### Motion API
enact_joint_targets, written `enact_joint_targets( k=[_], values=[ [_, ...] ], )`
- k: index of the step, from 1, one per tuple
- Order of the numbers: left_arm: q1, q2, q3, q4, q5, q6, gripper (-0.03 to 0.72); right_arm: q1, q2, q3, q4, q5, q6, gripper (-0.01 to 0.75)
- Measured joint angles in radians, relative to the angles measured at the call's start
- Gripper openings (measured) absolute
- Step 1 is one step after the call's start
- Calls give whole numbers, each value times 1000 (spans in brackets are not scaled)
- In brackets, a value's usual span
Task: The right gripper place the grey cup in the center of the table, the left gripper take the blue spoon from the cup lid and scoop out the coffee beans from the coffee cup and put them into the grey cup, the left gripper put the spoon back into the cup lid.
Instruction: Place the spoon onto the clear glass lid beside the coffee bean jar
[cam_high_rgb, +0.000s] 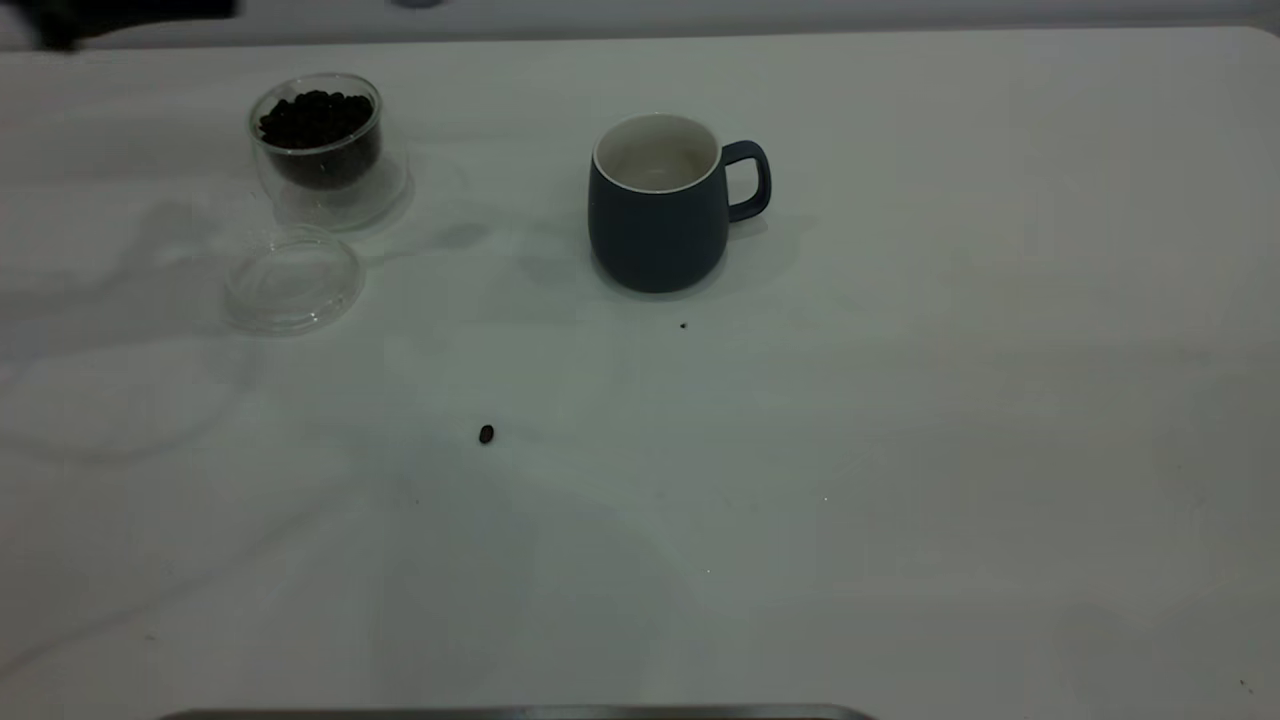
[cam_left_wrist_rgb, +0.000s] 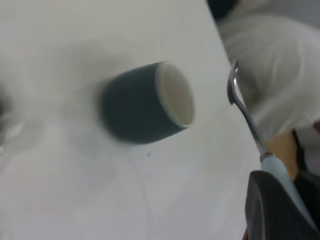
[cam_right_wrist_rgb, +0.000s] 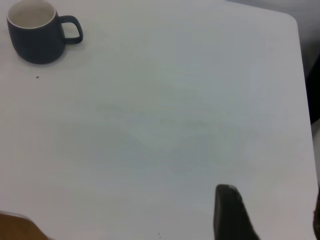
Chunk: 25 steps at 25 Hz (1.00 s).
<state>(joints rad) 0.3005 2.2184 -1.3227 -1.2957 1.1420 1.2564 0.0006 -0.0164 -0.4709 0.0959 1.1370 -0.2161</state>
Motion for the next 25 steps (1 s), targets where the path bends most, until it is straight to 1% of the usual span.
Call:
enact_joint_targets(
  k=[3,7,12,16,20,25],
  values=[
    [72,0,0,65,3,-58,122,0,0,0,0,0,0,363],
    [148,5,0,165,7,-118,122,0,0,0,0,0,0,363],
    [214,52,0,264,12,-190,122,0,0,0,0,0,0,363],
    [225,116,0,262,12,-204,122,0,0,0,0,0,0,363],
    [217,183,-1,201,10,-195,122,0,0,0,0,0,0,363],
    [214,212,-1,178,-63,-173,122,0,0,0,0,0,0,363]
  ],
)
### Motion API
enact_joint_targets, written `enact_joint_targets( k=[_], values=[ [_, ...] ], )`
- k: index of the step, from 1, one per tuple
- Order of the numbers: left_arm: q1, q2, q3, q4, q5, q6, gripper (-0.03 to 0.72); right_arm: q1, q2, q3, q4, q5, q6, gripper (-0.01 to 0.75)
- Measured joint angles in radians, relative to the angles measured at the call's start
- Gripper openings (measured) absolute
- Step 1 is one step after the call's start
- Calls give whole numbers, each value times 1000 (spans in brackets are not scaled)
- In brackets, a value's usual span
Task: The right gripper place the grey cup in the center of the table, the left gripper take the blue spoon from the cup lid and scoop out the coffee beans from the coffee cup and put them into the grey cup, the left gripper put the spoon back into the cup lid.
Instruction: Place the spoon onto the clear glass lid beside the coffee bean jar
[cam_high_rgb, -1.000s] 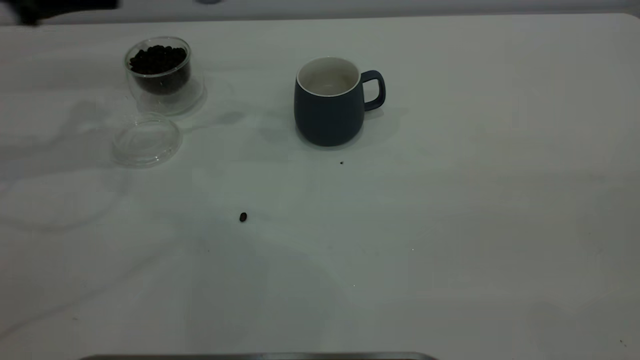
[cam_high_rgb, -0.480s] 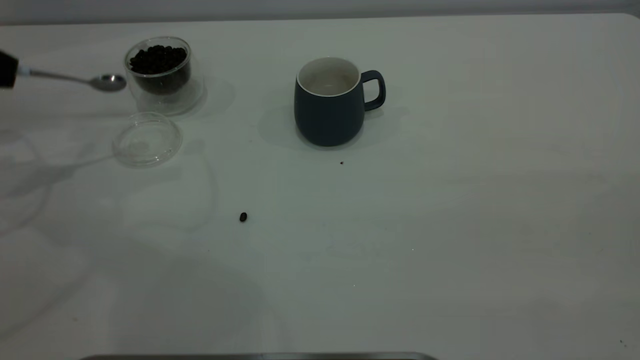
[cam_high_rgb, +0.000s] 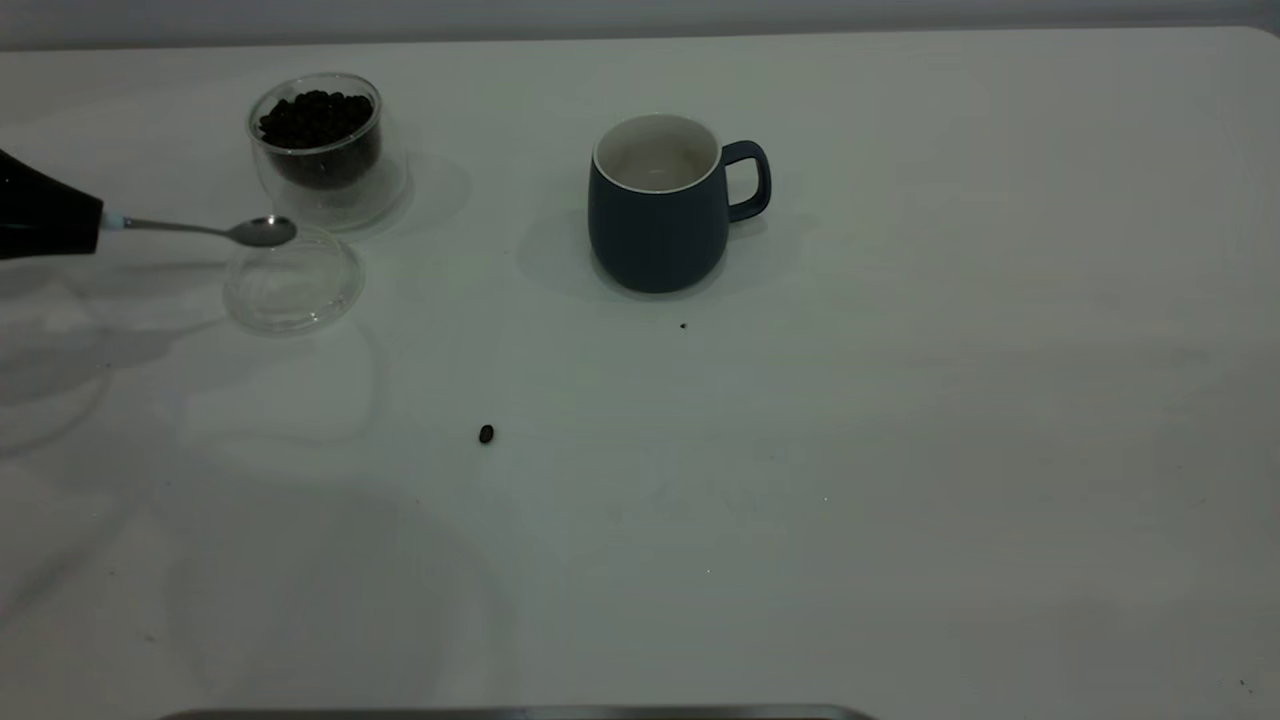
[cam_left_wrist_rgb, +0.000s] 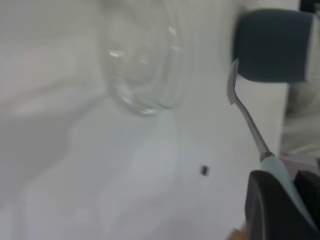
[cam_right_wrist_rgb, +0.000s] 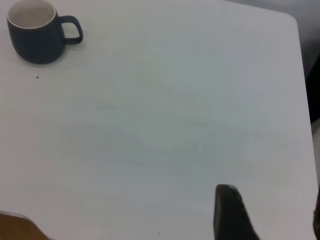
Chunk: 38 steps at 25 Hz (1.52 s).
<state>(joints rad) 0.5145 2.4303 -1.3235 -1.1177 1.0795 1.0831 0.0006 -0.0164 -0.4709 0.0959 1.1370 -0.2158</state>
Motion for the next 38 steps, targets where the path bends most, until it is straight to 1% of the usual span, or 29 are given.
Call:
enact_joint_targets(
  k=[3,8,14,17,23,28,32,38],
  values=[
    [0,1,-1,-3,-48,0,122,0,0,0,0,0,0,363],
    [-6,3,-2,-7,-83,-6,122,0,0,0,0,0,0,363],
    [-55,37,-2,-10,-122,-6,122,0,0,0,0,0,0,363],
    [-64,49,-2,-15,-147,-6,122,0,0,0,0,0,0,363],
    [-65,63,-2,-62,-150,-5,122,0,0,0,0,0,0,363],
    [-69,67,-2,-69,-150,44,123,0,0,0,0,0,0,363],
    [-88,67,-2,-75,-154,64,154,0,0,0,0,0,0,363],
    [-124,67,-2,-90,-196,90,287,0,0,0,0,0,0,363]
  ],
)
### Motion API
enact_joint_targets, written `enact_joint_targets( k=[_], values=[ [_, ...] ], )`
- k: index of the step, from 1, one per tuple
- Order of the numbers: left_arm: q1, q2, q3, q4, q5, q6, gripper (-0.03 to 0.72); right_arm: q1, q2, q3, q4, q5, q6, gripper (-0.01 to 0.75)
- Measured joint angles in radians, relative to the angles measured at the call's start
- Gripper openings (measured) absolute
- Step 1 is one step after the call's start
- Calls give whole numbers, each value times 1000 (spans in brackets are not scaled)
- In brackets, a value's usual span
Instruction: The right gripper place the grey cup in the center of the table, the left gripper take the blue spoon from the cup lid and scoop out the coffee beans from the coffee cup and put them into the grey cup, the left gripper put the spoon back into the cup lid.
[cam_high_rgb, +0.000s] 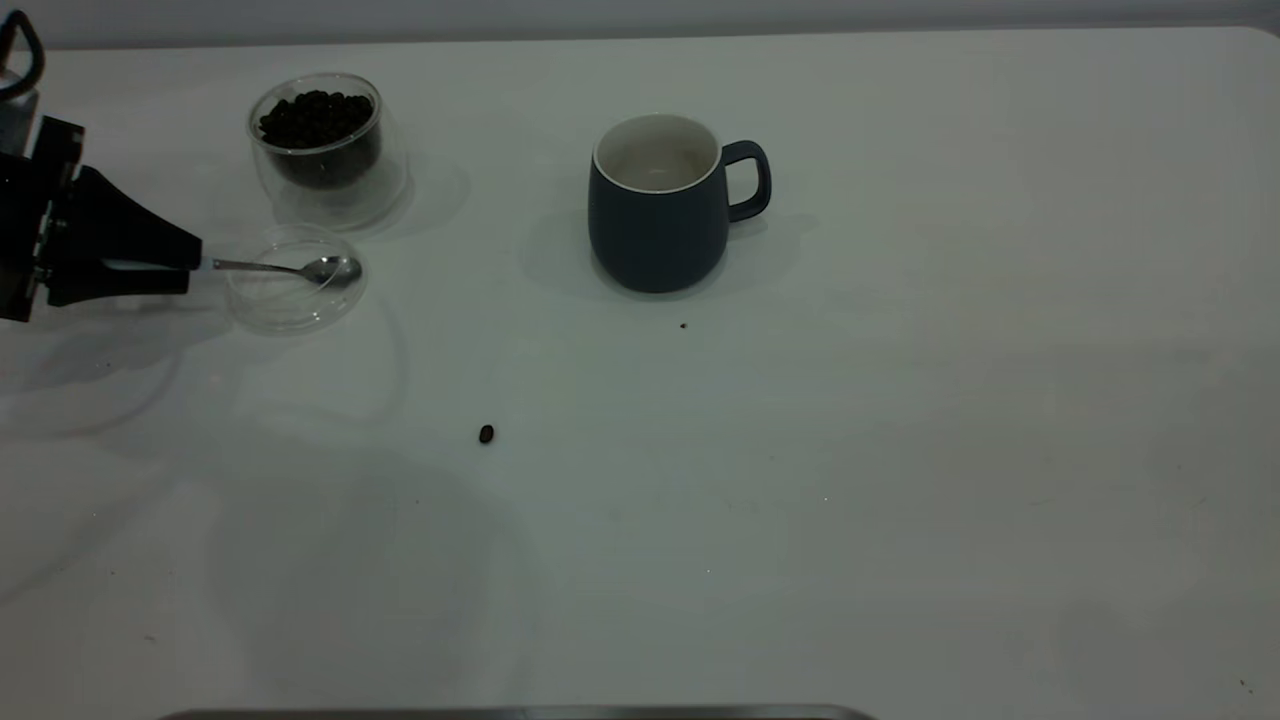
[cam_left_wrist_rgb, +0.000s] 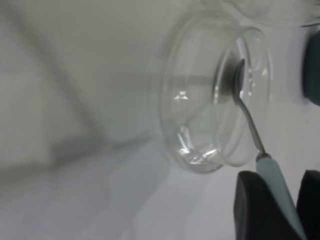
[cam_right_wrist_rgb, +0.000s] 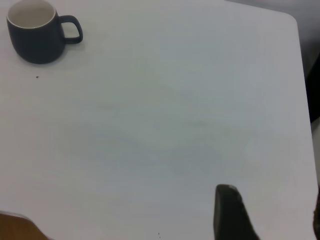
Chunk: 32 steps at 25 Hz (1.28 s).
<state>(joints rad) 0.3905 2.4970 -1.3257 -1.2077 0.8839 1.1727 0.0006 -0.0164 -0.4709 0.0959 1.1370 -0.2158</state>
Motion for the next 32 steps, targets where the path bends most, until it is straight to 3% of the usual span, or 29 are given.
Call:
enact_joint_targets(
  k=[11,14,17,21,24,29,32],
  values=[
    [-2,0,-5,5,-127,55,474,0,0,0,0,0,0,363],
    [-2,0,-56,96,-136,68,484,0,0,0,0,0,0,363],
    [-2,-15,-139,280,-128,-28,486,0,0,0,0,0,0,363],
    [-2,-79,-268,532,-53,-243,486,0,0,0,0,0,0,363],
    [-2,-149,-353,635,61,-409,486,0,0,0,0,0,0,363],
    [-2,-276,-427,682,270,-569,486,0,0,0,0,0,0,363],
    [-2,-341,-428,682,282,-600,487,0,0,0,0,0,0,363]
  ],
)
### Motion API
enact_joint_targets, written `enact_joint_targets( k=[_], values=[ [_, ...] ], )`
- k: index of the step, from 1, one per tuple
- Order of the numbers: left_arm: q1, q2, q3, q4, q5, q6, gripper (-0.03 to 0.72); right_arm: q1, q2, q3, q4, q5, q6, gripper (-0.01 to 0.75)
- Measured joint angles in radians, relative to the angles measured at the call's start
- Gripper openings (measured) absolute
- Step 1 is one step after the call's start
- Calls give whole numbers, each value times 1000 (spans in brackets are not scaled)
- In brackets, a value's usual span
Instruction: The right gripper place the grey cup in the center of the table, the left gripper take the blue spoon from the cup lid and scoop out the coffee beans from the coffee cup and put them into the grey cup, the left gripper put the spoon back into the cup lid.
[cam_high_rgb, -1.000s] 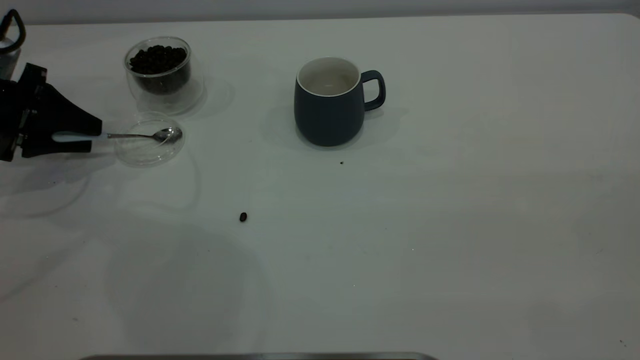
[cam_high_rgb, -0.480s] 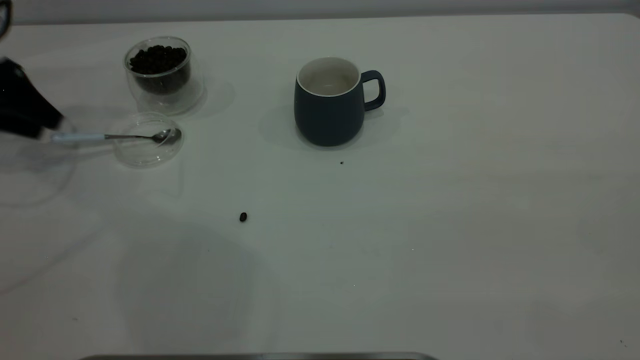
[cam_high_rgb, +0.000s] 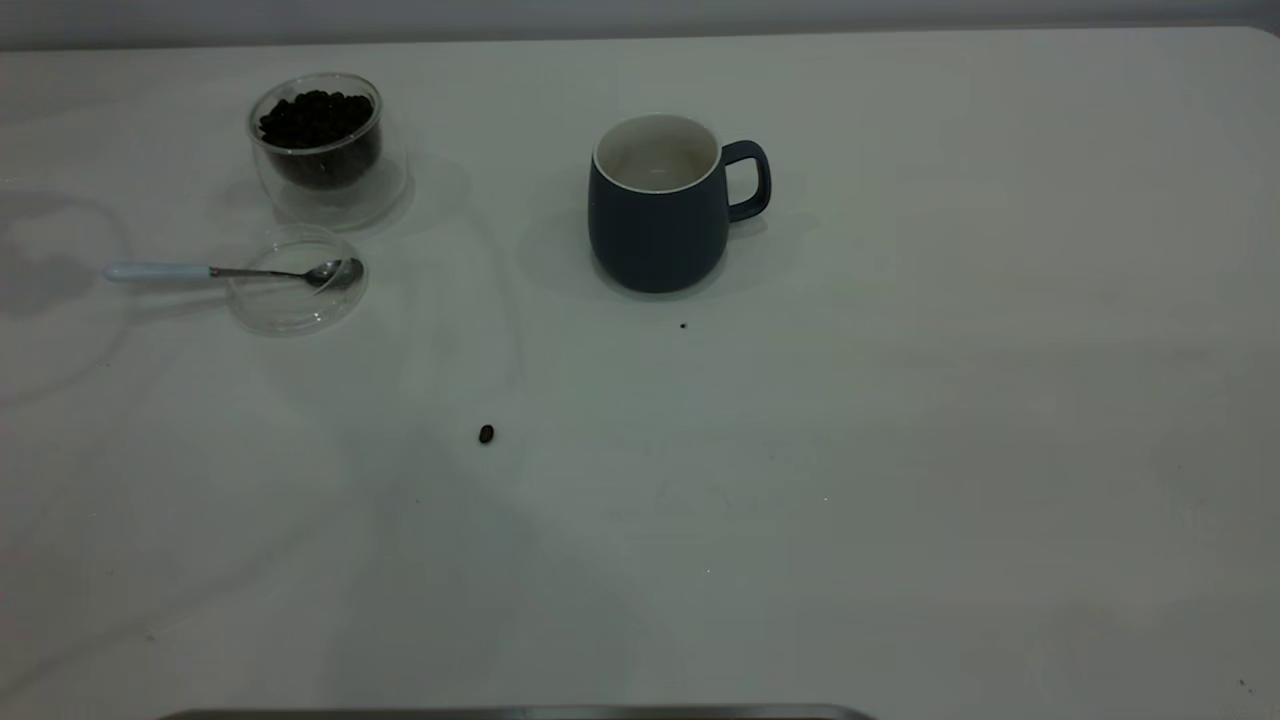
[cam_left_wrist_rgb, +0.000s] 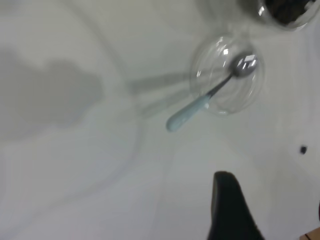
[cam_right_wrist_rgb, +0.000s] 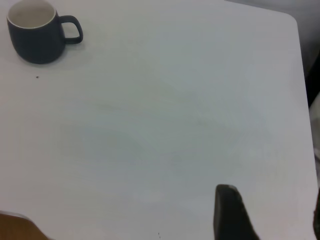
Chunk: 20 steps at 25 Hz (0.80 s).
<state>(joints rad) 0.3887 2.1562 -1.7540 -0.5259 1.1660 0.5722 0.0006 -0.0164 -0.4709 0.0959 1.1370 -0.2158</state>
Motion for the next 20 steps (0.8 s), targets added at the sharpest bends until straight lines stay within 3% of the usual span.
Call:
enact_joint_targets(
  k=[8,16,20],
  values=[
    [-4,-178,69,12,0,-245,487,0,0,0,0,0,0,363],
    [-92,-548,423,119,0,-278,487,0,0,0,0,0,0,363],
    [-100,-756,556,167,0,-231,485,0,0,0,0,0,0,363]
  ],
)
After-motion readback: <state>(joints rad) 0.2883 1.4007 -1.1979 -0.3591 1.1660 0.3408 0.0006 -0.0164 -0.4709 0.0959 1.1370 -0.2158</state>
